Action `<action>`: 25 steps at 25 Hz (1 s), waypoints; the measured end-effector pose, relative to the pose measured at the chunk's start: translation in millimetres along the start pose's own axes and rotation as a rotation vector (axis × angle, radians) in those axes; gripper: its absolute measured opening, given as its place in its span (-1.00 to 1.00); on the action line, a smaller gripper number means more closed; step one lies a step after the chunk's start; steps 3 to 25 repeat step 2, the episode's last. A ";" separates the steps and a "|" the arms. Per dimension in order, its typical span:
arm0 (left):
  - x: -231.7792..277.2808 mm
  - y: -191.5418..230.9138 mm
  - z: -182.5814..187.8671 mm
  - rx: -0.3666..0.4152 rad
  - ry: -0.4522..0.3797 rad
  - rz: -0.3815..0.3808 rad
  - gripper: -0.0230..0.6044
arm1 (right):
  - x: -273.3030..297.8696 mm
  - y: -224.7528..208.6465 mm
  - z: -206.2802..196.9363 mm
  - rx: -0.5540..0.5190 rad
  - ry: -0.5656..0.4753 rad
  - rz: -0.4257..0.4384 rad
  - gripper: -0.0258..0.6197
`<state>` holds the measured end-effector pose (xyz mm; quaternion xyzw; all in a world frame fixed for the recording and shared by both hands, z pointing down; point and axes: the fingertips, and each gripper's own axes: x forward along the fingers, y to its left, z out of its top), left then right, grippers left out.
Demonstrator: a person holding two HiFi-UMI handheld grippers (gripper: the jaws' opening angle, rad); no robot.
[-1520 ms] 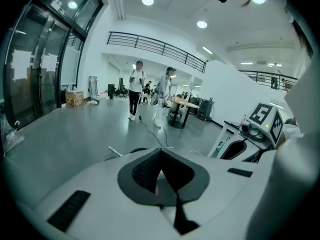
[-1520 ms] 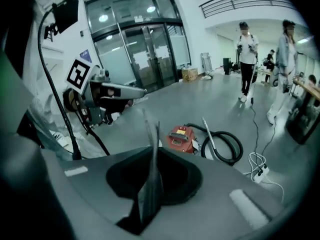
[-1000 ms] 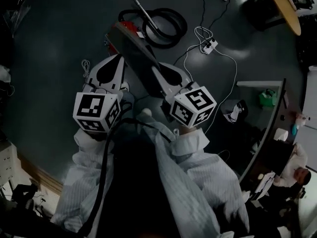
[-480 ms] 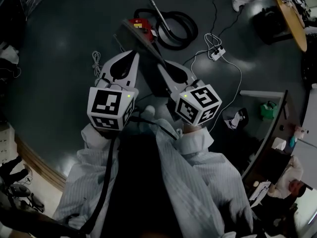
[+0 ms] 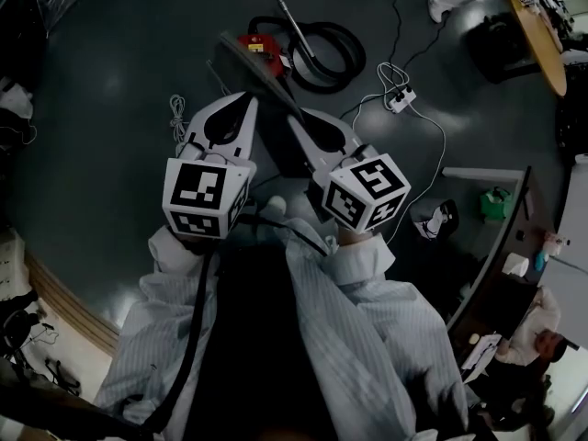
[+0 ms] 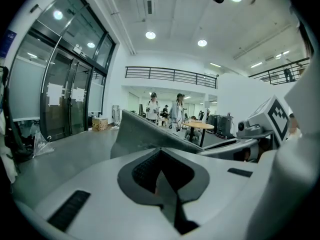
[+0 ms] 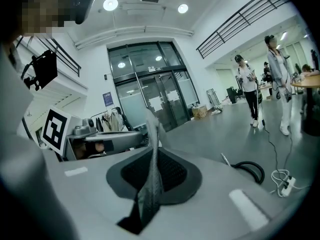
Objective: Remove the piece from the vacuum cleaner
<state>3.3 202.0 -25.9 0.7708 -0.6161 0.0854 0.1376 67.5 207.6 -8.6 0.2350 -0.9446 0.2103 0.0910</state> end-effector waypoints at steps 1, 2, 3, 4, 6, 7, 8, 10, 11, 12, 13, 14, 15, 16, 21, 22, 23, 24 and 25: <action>-1.0 0.6 -0.5 -0.001 0.002 0.000 -0.91 | -0.4 1.6 0.1 0.000 -0.001 0.000 -0.83; -2.1 1.3 -1.1 -0.001 0.004 0.000 -0.91 | -0.8 3.1 0.3 0.000 -0.003 0.001 -0.83; -2.1 1.3 -1.1 -0.001 0.004 0.000 -0.91 | -0.8 3.1 0.3 0.000 -0.003 0.001 -0.83; -2.1 1.3 -1.1 -0.001 0.004 0.000 -0.91 | -0.8 3.1 0.3 0.000 -0.003 0.001 -0.83; -2.1 1.3 -1.1 -0.001 0.004 0.000 -0.91 | -0.8 3.1 0.3 0.000 -0.003 0.001 -0.83; -2.1 1.3 -1.1 -0.001 0.004 0.000 -0.91 | -0.8 3.1 0.3 0.000 -0.003 0.001 -0.83; -2.1 1.3 -1.1 -0.001 0.004 0.000 -0.91 | -0.8 3.1 0.3 0.000 -0.003 0.001 -0.83; -2.1 1.3 -1.1 -0.001 0.004 0.000 -0.91 | -0.8 3.1 0.3 0.000 -0.003 0.001 -0.83; -2.1 1.3 -1.1 -0.001 0.004 0.000 -0.91 | -0.8 3.1 0.3 0.000 -0.003 0.001 -0.83; -2.1 1.3 -1.1 -0.001 0.004 0.000 -0.91 | -0.8 3.1 0.3 0.000 -0.003 0.001 -0.83; -2.1 1.3 -1.1 -0.001 0.004 0.000 -0.91 | -0.8 3.1 0.3 0.000 -0.003 0.001 -0.83; -2.1 1.3 -1.1 -0.001 0.004 0.000 -0.91 | -0.8 3.1 0.3 0.000 -0.003 0.001 -0.83; -2.1 1.3 -1.1 -0.001 0.004 0.000 -0.91 | -0.8 3.1 0.3 0.000 -0.003 0.001 -0.83; -2.1 1.3 -1.1 -0.001 0.004 0.000 -0.91 | -0.8 3.1 0.3 0.000 -0.003 0.001 -0.83; -2.1 1.3 -1.1 -0.001 0.004 0.000 -0.91 | -0.8 3.1 0.3 0.000 -0.003 0.001 -0.83; -2.1 1.3 -1.1 -0.001 0.004 0.000 -0.91 | -0.8 3.1 0.3 0.000 -0.003 0.001 -0.83; -2.1 1.3 -1.1 -0.001 0.004 0.000 -0.91 | -0.8 3.1 0.3 0.000 -0.003 0.001 -0.83; -2.1 1.3 -1.1 -0.001 0.004 0.000 -0.91 | -0.8 3.1 0.3 0.000 -0.003 0.001 -0.83; -2.1 1.3 -1.1 -0.001 0.004 0.000 -0.91 | -0.8 3.1 0.3 0.000 -0.003 0.001 -0.83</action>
